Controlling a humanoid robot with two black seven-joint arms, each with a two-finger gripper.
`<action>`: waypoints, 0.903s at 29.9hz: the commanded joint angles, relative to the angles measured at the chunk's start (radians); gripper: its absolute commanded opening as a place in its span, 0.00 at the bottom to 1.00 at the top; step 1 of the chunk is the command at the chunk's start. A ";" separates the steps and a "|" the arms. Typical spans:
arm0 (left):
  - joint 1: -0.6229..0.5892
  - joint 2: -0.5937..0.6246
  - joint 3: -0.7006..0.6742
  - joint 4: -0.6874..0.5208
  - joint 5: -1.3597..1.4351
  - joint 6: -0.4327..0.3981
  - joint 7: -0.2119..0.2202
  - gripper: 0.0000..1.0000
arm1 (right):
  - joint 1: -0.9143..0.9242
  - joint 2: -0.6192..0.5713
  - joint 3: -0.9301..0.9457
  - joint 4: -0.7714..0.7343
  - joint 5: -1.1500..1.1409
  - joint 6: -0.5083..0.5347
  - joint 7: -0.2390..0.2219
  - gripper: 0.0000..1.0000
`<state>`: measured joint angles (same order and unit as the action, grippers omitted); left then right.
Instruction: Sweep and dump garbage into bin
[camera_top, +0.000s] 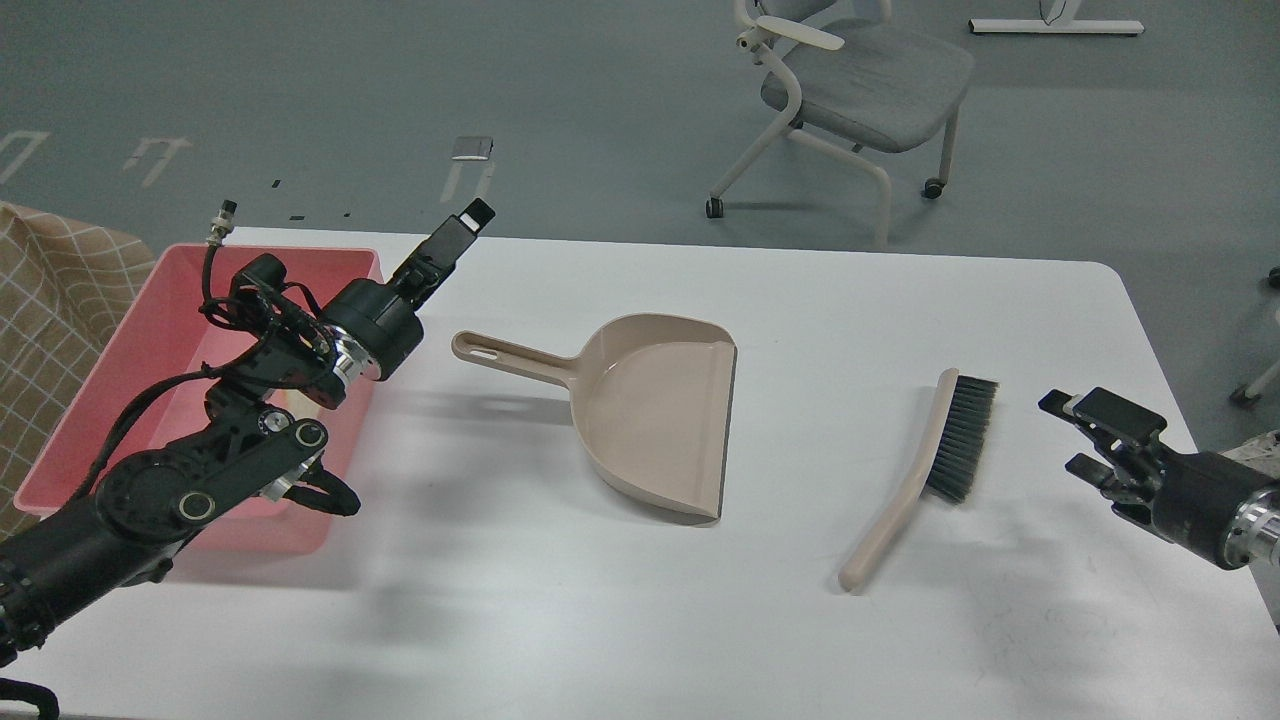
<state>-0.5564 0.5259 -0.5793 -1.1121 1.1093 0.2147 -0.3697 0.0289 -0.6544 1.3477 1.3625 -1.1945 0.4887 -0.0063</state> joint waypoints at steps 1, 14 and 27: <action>-0.008 -0.012 -0.004 -0.006 -0.052 -0.002 0.000 0.98 | 0.031 0.012 0.048 0.000 0.006 0.000 0.000 0.98; -0.043 -0.067 -0.027 -0.143 -0.201 -0.018 -0.018 0.98 | 0.137 0.032 0.182 -0.005 0.207 0.000 0.000 0.98; -0.074 -0.127 -0.151 -0.239 -0.399 -0.109 -0.017 0.98 | 0.259 0.306 0.315 0.009 0.207 0.000 0.000 0.97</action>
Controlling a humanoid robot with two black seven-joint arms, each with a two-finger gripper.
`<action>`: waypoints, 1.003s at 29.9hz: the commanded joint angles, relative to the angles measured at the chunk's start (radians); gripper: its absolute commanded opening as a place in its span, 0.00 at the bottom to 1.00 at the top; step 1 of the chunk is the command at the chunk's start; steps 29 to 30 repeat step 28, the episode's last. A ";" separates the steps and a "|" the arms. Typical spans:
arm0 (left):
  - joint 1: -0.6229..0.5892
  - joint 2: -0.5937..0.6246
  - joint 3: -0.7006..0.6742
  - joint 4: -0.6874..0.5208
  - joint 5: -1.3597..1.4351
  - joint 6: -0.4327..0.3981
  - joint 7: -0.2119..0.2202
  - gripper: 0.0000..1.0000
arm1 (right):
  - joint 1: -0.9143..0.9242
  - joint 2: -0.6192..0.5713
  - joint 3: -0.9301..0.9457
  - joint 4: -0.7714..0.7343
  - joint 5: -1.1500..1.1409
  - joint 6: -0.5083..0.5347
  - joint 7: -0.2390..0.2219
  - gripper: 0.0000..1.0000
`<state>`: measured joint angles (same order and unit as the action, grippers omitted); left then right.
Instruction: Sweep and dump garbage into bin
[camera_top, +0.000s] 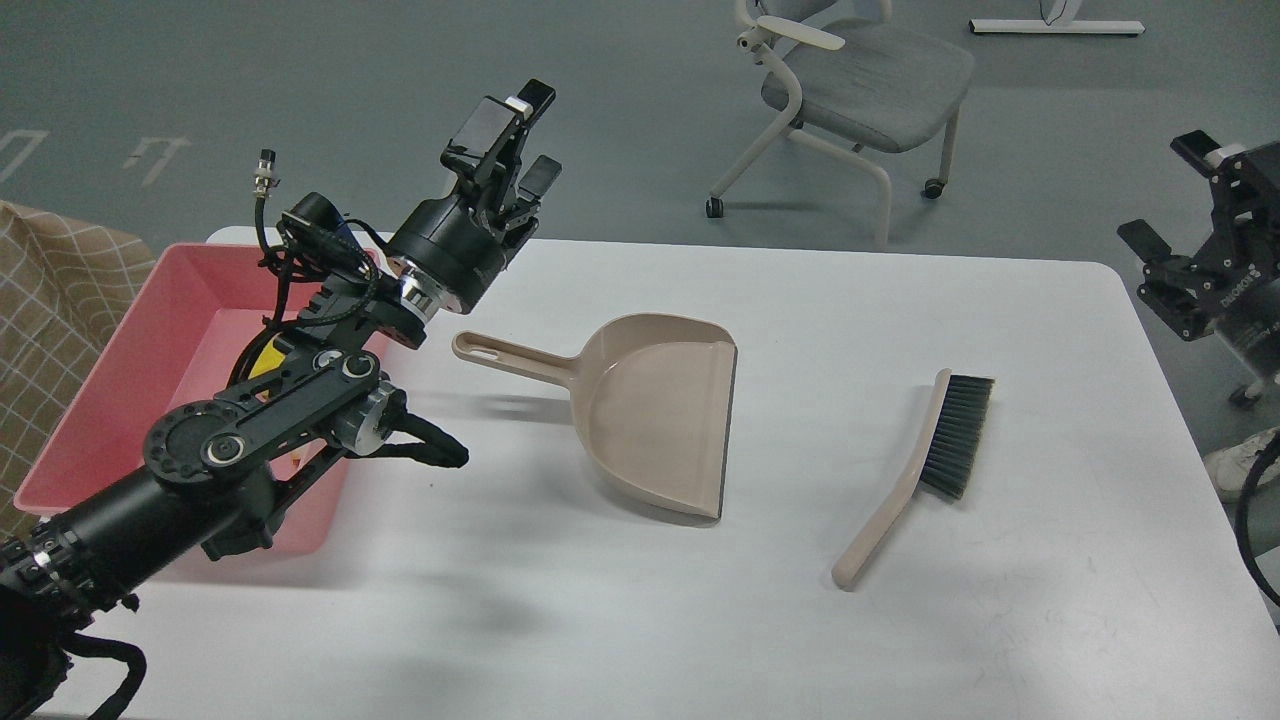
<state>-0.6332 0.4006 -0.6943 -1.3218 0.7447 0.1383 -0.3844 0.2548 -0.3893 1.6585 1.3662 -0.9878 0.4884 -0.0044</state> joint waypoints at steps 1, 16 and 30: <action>0.006 -0.002 -0.045 -0.033 -0.045 -0.043 -0.004 0.98 | 0.043 0.052 0.004 0.005 0.000 0.000 -0.002 0.97; 0.055 0.000 -0.180 -0.033 -0.133 -0.319 -0.002 0.98 | 0.136 0.233 0.003 0.007 0.012 0.000 -0.009 0.99; 0.056 0.010 -0.200 -0.033 -0.168 -0.312 0.012 0.98 | 0.152 0.280 -0.008 0.007 0.012 0.000 -0.011 0.99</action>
